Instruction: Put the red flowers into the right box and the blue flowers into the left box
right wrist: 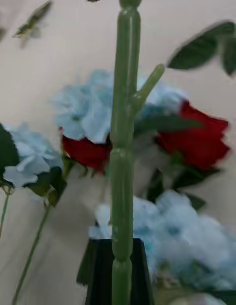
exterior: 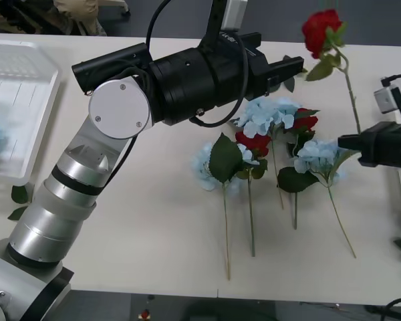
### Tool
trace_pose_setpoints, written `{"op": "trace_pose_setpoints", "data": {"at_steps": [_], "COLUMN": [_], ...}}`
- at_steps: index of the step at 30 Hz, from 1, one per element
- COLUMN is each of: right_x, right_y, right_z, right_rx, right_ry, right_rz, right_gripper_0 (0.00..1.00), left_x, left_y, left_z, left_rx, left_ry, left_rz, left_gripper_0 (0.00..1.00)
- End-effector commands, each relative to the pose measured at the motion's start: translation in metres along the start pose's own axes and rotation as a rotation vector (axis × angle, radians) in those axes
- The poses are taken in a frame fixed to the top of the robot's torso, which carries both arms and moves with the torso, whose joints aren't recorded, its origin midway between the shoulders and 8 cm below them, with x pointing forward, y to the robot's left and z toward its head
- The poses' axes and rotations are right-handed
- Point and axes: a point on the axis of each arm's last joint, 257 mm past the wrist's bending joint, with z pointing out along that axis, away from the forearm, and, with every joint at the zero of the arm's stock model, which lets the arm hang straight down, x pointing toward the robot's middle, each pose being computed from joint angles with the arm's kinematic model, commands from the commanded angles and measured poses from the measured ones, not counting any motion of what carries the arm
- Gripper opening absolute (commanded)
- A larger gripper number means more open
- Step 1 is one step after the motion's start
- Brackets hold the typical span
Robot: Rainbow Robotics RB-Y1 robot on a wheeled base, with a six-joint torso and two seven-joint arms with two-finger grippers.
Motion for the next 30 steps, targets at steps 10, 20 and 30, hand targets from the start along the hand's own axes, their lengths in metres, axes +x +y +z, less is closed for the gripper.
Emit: {"op": "trace_pose_setpoints", "data": {"at_steps": [10, 20, 30], "right_x": [0.041, 0.093, 0.118], "right_y": [-0.134, -0.198, -0.235], "right_z": [-0.150, -0.231, -0.255], "right_rx": [0.476, 0.753, 0.901], "right_ry": [0.309, 0.397, 0.372], "right_rz": [-0.059, -0.098, -0.127], "right_gripper_0": [0.00, 0.00, 0.00], "left_x": [-0.009, 0.130, 0.227], "left_y": [0.020, 0.012, -0.018], "left_z": [-0.083, -0.145, -0.151], "left_rx": [0.058, -0.025, -0.129], "left_ry": [0.194, 0.532, 0.761], "left_rz": [-0.142, -0.448, -0.526], "left_gripper_0": [1.00, 1.00, 1.00]}}
